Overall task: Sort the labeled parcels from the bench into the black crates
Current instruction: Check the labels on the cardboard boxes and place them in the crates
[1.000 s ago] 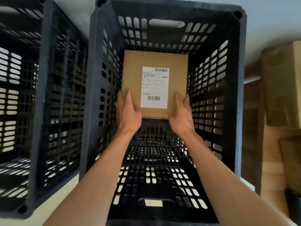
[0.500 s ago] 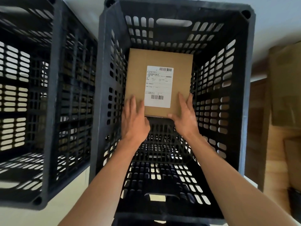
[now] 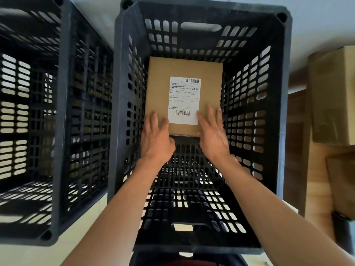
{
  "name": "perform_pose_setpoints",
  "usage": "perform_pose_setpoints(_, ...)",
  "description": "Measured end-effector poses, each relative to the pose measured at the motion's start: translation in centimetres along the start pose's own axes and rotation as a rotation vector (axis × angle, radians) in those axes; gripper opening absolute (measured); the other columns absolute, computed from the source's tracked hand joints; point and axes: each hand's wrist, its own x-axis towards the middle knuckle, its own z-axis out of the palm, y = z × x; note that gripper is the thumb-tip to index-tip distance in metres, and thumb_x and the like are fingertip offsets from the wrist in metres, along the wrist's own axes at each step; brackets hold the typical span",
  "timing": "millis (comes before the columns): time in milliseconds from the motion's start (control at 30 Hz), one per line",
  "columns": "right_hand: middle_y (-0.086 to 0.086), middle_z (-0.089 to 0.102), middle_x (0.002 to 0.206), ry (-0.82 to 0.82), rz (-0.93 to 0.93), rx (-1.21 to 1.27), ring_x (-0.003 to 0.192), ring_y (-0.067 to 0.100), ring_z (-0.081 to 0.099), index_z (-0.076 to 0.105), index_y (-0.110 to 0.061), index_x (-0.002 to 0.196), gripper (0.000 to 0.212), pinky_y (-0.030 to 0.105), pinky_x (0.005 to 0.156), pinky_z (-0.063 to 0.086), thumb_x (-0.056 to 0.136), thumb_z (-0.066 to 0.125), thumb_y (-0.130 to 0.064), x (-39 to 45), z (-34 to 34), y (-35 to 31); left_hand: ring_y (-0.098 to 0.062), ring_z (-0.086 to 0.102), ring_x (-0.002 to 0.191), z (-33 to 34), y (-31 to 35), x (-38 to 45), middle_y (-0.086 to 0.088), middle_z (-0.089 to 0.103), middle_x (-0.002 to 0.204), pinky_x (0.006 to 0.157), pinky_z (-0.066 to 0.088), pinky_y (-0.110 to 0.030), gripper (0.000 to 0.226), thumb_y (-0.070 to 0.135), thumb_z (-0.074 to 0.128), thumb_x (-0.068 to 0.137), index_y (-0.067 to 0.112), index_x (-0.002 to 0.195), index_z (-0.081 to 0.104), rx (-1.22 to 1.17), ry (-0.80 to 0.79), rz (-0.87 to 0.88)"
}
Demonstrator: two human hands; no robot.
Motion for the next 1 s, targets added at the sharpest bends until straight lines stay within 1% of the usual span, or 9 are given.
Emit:
perform_pose_setpoints(400, -0.005, -0.009, 0.174, -0.120, -0.004, -0.131, 0.158, 0.032, -0.018, 0.012, -0.028, 0.165, 0.072, 0.057, 0.115, 0.043, 0.107, 0.053, -0.022, 0.3, -1.2, 0.1, -0.032, -0.006, 0.159, -1.3, 0.1, 0.0, -0.010, -0.004, 0.172, 0.126, 0.022, -0.056, 0.075, 0.025, 0.060, 0.100, 0.016, 0.164, 0.022, -0.067, -0.079, 0.003)
perform_pose_setpoints(533, 0.002, 0.004, 0.175, -0.112, -0.017, -0.054, 0.161, 0.033, -0.005, 0.022, -0.022, 0.163, 0.073, 0.064, 0.120, 0.032, 0.099, 0.055, -0.006, -0.4, -2.6, -0.2, -0.031, -0.006, 0.159, -2.9, 0.4, -0.5, -0.010, -0.003, 0.172, 0.124, 0.019, -0.059, 0.068, 0.035, 0.057, 0.101, 0.019, 0.161, 0.028, -0.147, -0.155, -0.028)
perform_pose_setpoints(633, 0.009, 0.031, 0.167, 0.015, -0.009, 0.084, 0.158, 0.031, 0.019, 0.034, -0.013, 0.157, 0.064, 0.060, 0.118, 0.038, 0.097, 0.055, -0.003, -2.4, -4.0, -1.0, -0.030, 0.005, 0.159, -4.3, 0.5, -1.7, -0.010, 0.010, 0.172, 0.124, 0.019, -0.057, 0.066, 0.037, 0.056, 0.102, 0.021, 0.161, 0.031, -0.261, -0.150, -0.029)
perform_pose_setpoints(733, 0.011, 0.051, 0.154, 0.069, 0.079, 0.270, 0.122, 0.020, 0.062, 0.035, -0.018, 0.159, 0.062, 0.046, 0.104, 0.054, 0.102, 0.056, -0.011, -5.1, -5.7, -2.5, -0.025, 0.024, 0.155, -6.1, 0.6, -3.9, -0.004, 0.029, 0.168, 0.124, 0.023, -0.047, 0.065, 0.038, 0.056, 0.104, 0.021, 0.162, 0.032, -0.425, -0.138, 0.021)
perform_pose_setpoints(800, 0.010, 0.063, 0.136, 0.087, 0.135, 0.375, 0.069, 0.001, 0.064, 0.038, -0.022, 0.159, 0.060, 0.021, 0.068, 0.059, 0.103, 0.056, -0.015, -7.1, -7.1, -3.4, -0.021, 0.035, 0.150, -7.6, 0.8, -5.6, 0.001, 0.031, 0.168, 0.123, 0.025, -0.043, 0.065, 0.038, 0.055, 0.105, 0.024, 0.163, 0.029, -0.495, -0.144, 0.074)
perform_pose_setpoints(833, 0.008, 0.066, 0.126, 0.089, 0.148, 0.410, 0.061, 0.000, 0.062, 0.042, -0.021, 0.157, 0.057, 0.011, 0.058, 0.050, 0.103, 0.056, -0.015, -7.7, -7.4, -3.7, -0.018, 0.042, 0.143, -8.1, 0.6, -6.1, 0.003, 0.032, 0.167, 0.121, 0.028, -0.041, 0.065, 0.038, 0.055, 0.106, 0.026, 0.163, 0.028, -0.511, -0.141, 0.087)
perform_pose_setpoints(900, 0.007, 0.067, 0.127, 0.131, 0.170, 0.484, 0.086, 0.000, 0.069, 0.049, -0.019, 0.153, 0.051, 0.004, 0.065, 0.045, 0.103, 0.057, -0.015, -9.3, -8.7, -4.2, -0.011, 0.053, 0.127, -9.4, 0.3, -7.4, 0.006, 0.036, 0.164, 0.108, 0.039, -0.030, 0.064, 0.038, 0.054, 0.106, 0.030, 0.163, 0.027, -0.521, -0.126, 0.132)
perform_pose_setpoints(967, 0.002, 0.063, 0.141, 0.185, 0.196, 0.567, 0.120, 0.012, 0.063, 0.053, -0.021, 0.149, 0.046, 0.012, 0.088, 0.044, 0.104, 0.058, -0.017, -10.9, -10.1, -4.8, 0.007, 0.055, 0.094, -10.6, 0.2, -8.3, 0.010, 0.039, 0.162, 0.081, 0.039, -0.010, 0.061, 0.039, 0.053, 0.107, 0.033, 0.162, 0.028, -0.524, -0.125, 0.172)
perform_pose_setpoints(1000, -0.002, 0.064, 0.139, 0.213, 0.208, 0.602, 0.121, 0.011, 0.061, 0.056, -0.022, 0.147, 0.043, 0.016, 0.093, 0.045, 0.104, 0.058, -0.019, -11.6, -10.9, -5.0, 0.011, 0.049, 0.080, -11.2, 0.2, -8.7, 0.012, 0.040, 0.161, 0.071, 0.035, -0.007, 0.059, 0.040, 0.052, 0.107, 0.034, 0.162, 0.030, -0.532, -0.127, 0.191)
